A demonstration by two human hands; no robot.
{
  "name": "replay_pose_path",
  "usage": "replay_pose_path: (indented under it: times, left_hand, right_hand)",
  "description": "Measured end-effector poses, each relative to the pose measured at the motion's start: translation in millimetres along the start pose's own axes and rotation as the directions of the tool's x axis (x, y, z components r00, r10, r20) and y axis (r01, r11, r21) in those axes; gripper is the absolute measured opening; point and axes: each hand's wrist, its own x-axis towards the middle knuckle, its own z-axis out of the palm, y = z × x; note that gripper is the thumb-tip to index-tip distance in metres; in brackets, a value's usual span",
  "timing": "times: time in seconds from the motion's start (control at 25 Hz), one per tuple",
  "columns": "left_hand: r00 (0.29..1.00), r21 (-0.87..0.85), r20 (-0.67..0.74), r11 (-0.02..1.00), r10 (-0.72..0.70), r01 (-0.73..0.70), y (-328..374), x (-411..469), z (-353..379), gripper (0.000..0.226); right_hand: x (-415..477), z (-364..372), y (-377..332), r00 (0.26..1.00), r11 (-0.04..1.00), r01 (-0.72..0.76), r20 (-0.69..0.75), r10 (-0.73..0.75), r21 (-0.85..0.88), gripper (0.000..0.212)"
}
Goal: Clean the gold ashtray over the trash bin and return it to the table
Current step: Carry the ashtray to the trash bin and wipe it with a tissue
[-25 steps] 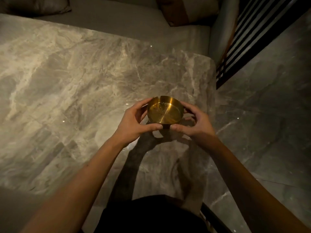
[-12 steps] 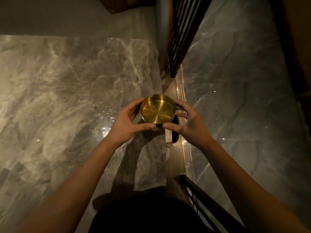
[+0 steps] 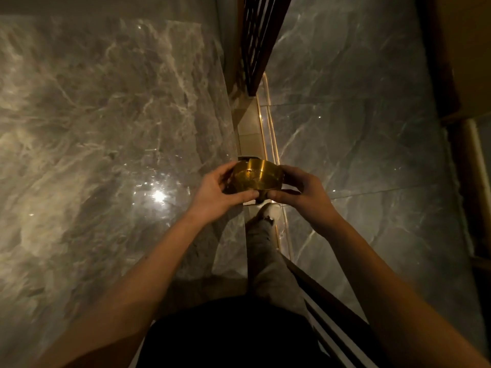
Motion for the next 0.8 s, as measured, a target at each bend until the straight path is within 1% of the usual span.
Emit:
replay_pose_path:
  times: [0.16,0.24,0.36,0.52,0.64,0.8]
  left_hand:
    - [0.997,0.023,-0.059,0.999,-0.042,0.043,1.9,16.3,46.1,0.087]
    - [0.991,0.046,-0.107,0.995,-0.080,0.085,1.4,26.8,72.9,0.089]
    - [0.977,0.062,-0.149,0.985,-0.150,0.161,-9.0,44.3,109.7,0.088]
    - [0.947,-0.050,-0.162,0.961,-0.276,0.271,-32.3,73.6,150.1,0.080]
    - [0.919,-0.126,-0.194,0.938,-0.342,0.323,-57.9,98.6,163.4,0.078]
    - [0.886,-0.158,-0.252,0.920,-0.389,0.358,-98.7,130.1,162.9,0.083]
  right_hand:
    - [14.0,-42.8,31.1,0.998,0.996,-0.019,0.056,0.015,0.084,0.068]
    - [25.4,-66.6,48.9,0.993,0.996,-0.037,0.117,0.026,0.086,0.068]
    - [41.8,-95.0,82.1,0.987,0.989,-0.092,0.141,0.076,0.114,0.069]
    - [65.8,-120.2,129.1,0.980,0.978,-0.142,0.163,0.116,0.154,0.071]
    - [87.6,-122.4,164.2,0.970,0.970,-0.181,0.191,0.149,0.162,0.072]
    - [117.8,-108.7,204.3,0.963,0.962,-0.216,0.197,0.182,0.168,0.070]
